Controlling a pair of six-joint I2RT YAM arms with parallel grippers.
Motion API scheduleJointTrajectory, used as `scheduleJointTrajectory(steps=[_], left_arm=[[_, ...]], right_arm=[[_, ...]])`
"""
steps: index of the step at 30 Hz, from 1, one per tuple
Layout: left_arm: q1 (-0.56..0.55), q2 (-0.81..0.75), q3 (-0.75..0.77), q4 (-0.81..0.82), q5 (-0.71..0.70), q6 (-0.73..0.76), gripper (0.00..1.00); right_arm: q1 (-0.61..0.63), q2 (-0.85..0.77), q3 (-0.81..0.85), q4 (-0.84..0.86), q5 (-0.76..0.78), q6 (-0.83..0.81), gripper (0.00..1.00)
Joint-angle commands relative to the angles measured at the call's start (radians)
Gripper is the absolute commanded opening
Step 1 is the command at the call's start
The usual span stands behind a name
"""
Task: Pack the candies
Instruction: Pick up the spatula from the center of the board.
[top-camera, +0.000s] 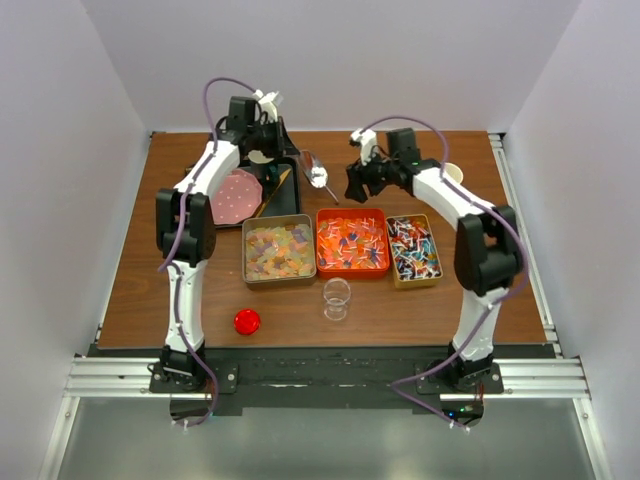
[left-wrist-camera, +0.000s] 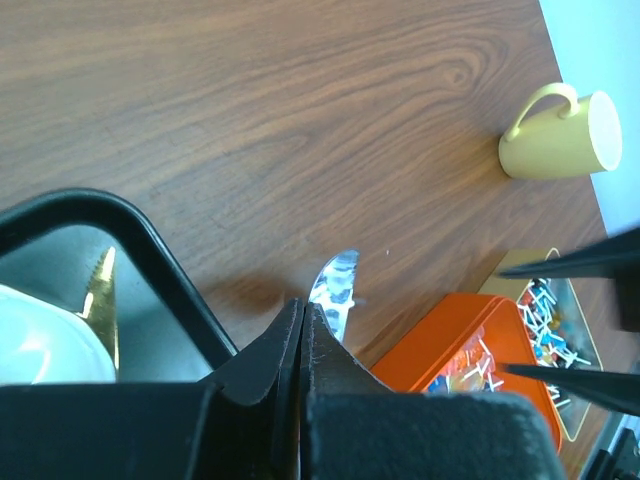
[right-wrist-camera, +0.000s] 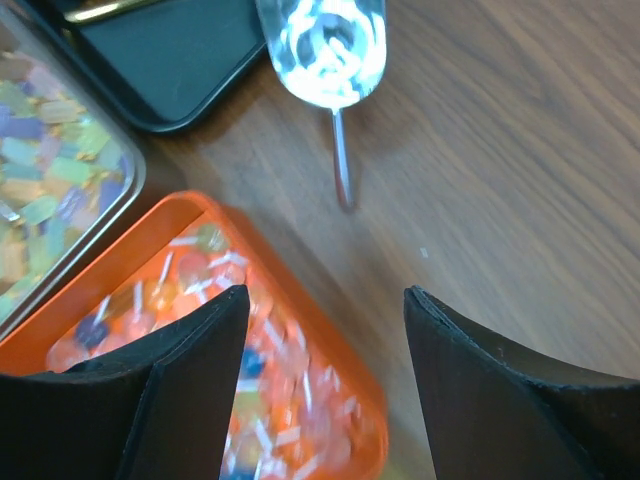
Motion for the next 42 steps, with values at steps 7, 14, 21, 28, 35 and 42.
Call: scheduleJointTrajectory(steps=[7, 14, 21, 28, 35, 42], left_arm=[[0.006, -0.069, -0.082, 0.046, 0.059, -0.069, 0.00], [0.013, -0.066, -0.078, 0.053, 0.065, -0.083, 0.00], [0.026, -0.065, -0.075, 0.056, 0.067, -0.084, 0.00], [0.036, -0.060, -0.076, 0.050, 0.062, -0.075, 0.00], [0.041, -0.060, -0.073, 0.056, 0.072, -0.073, 0.00], [0.050, -0.063, -0.093, 0.052, 0.078, -0.073, 0.00]], right_arm=[[0.068, 0.260, 0.247, 0.085, 0.055, -0.019, 0.65], [0.091, 0.363, 0.377, -0.005, 0.040, -0.045, 0.61], [0.105, 0.386, 0.390, -0.059, 0.017, -0.073, 0.57], [0.108, 0.343, 0.336, -0.059, 0.011, -0.094, 0.56], [0.129, 0.366, 0.339, -0.070, 0.074, -0.103, 0.54], [0.160, 0.409, 0.371, -0.057, 0.118, -0.103, 0.45]])
